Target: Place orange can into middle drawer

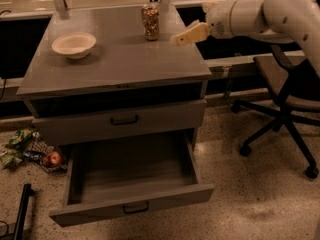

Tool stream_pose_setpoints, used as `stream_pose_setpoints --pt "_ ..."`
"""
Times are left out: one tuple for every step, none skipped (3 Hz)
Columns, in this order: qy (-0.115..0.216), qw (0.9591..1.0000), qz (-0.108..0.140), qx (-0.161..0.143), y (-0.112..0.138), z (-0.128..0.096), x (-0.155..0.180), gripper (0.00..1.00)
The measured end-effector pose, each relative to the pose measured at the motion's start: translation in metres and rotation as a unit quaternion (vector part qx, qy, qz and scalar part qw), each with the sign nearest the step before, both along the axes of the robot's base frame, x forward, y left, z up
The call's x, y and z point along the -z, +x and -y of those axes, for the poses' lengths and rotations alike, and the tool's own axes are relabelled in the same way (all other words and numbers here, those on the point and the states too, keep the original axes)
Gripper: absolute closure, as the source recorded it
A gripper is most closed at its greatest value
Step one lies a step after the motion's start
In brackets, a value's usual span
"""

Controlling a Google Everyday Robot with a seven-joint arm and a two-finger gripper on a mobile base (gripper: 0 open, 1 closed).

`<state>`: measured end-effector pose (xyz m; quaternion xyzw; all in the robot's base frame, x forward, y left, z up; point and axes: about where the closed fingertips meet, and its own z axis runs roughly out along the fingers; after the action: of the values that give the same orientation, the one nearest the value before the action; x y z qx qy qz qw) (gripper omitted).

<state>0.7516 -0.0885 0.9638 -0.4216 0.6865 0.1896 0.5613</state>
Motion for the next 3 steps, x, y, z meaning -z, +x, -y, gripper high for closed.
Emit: stream_pose_setpoints --pt "0.017 0.9996 -0.021 -0.004 0.035 -0.036 0.016 0.0" --pt "0.021 0.9994 -0.027 -0.01 0.044 -0.055 0.019 0.0" --pt "0.033 0.999 -0.031 -0.002 0.047 -0.059 0.027 0.0"
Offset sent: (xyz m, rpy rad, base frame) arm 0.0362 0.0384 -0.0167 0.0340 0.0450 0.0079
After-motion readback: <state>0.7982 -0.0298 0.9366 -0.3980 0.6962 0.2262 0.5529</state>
